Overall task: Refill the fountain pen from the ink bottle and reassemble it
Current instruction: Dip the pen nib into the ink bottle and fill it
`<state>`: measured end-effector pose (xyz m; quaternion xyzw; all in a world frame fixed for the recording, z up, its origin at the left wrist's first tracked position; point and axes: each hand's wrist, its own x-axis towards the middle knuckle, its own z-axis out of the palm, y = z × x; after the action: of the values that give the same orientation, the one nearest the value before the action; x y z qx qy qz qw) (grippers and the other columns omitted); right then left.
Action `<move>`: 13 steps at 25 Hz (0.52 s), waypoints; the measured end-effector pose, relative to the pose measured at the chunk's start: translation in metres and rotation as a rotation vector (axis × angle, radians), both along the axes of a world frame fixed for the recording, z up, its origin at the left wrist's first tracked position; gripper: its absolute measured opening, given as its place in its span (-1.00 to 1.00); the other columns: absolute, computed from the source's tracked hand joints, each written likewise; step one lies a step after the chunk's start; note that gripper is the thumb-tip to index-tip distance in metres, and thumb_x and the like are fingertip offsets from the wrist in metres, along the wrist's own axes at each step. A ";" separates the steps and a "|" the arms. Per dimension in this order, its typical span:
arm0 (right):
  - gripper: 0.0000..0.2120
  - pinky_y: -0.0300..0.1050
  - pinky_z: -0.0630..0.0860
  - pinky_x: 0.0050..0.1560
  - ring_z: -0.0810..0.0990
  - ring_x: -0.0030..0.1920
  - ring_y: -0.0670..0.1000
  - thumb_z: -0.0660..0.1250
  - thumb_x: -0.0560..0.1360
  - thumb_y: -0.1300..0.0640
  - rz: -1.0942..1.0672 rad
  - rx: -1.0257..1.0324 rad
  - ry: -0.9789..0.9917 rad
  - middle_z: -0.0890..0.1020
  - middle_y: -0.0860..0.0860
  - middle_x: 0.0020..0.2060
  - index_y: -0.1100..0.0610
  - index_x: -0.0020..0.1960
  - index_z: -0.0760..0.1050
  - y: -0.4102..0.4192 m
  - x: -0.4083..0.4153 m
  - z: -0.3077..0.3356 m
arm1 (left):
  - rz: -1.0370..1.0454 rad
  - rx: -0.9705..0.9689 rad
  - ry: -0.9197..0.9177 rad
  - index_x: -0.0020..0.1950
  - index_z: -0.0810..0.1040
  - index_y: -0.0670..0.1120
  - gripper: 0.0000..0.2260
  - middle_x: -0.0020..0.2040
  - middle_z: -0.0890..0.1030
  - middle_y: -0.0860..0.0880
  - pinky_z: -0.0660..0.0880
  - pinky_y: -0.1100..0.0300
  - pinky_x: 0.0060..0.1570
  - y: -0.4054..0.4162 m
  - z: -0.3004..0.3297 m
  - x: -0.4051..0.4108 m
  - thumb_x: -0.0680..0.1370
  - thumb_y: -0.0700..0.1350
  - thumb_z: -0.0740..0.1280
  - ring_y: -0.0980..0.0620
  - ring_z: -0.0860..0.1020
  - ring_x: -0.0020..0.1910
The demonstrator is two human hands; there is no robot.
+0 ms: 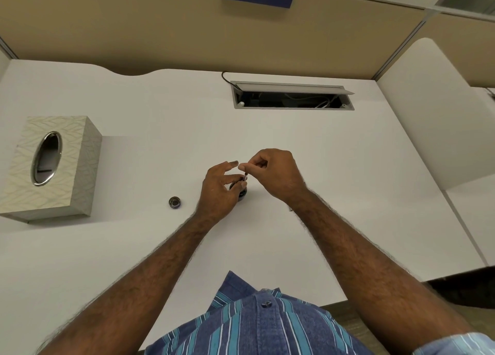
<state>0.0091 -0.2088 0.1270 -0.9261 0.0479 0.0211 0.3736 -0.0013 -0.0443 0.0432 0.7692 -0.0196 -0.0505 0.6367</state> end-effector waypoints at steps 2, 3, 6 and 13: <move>-0.81 -0.31 0.54 -0.18 0.64 -0.20 -0.10 0.56 0.52 -0.09 0.006 0.048 -0.015 0.75 -0.08 -0.19 0.04 -0.10 0.73 -0.002 0.000 -0.001 | 0.007 0.011 -0.002 0.43 0.55 -0.11 -0.52 0.46 0.52 -0.03 0.63 0.36 0.05 -0.001 -0.001 0.001 0.53 -0.27 0.54 0.36 0.70 0.00; -0.84 -0.37 0.53 -0.16 0.65 -0.14 -0.11 0.55 0.53 -0.06 0.018 0.064 -0.016 0.76 -0.09 -0.15 0.03 -0.04 0.74 -0.003 -0.001 -0.002 | 0.004 0.012 -0.007 0.43 0.54 -0.11 -0.51 0.45 0.52 -0.01 0.62 0.34 0.12 -0.001 0.000 0.002 0.53 -0.27 0.55 0.36 0.70 0.00; -0.89 -0.46 0.50 -0.08 0.67 -0.05 -0.15 0.50 0.57 0.03 0.082 0.050 -0.012 0.77 -0.12 -0.07 0.02 0.06 0.76 -0.008 -0.002 -0.001 | -0.006 0.028 0.001 0.42 0.56 -0.09 -0.52 0.41 0.54 0.10 0.58 0.18 0.29 0.001 -0.002 0.002 0.52 -0.23 0.56 0.36 0.69 0.04; -0.83 -0.21 0.58 -0.15 0.68 -0.20 -0.09 0.59 0.49 -0.04 -0.025 0.063 -0.025 0.75 -0.11 -0.24 0.05 -0.14 0.74 -0.003 -0.003 -0.003 | -0.007 0.045 0.010 0.27 0.62 0.29 -0.56 0.30 0.58 0.34 0.56 -0.05 0.37 0.000 -0.001 -0.001 0.52 -0.16 0.55 0.07 0.65 0.31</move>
<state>0.0061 -0.2123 0.1242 -0.9134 0.0539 0.0062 0.4035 -0.0018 -0.0440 0.0424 0.7831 -0.0180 -0.0570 0.6191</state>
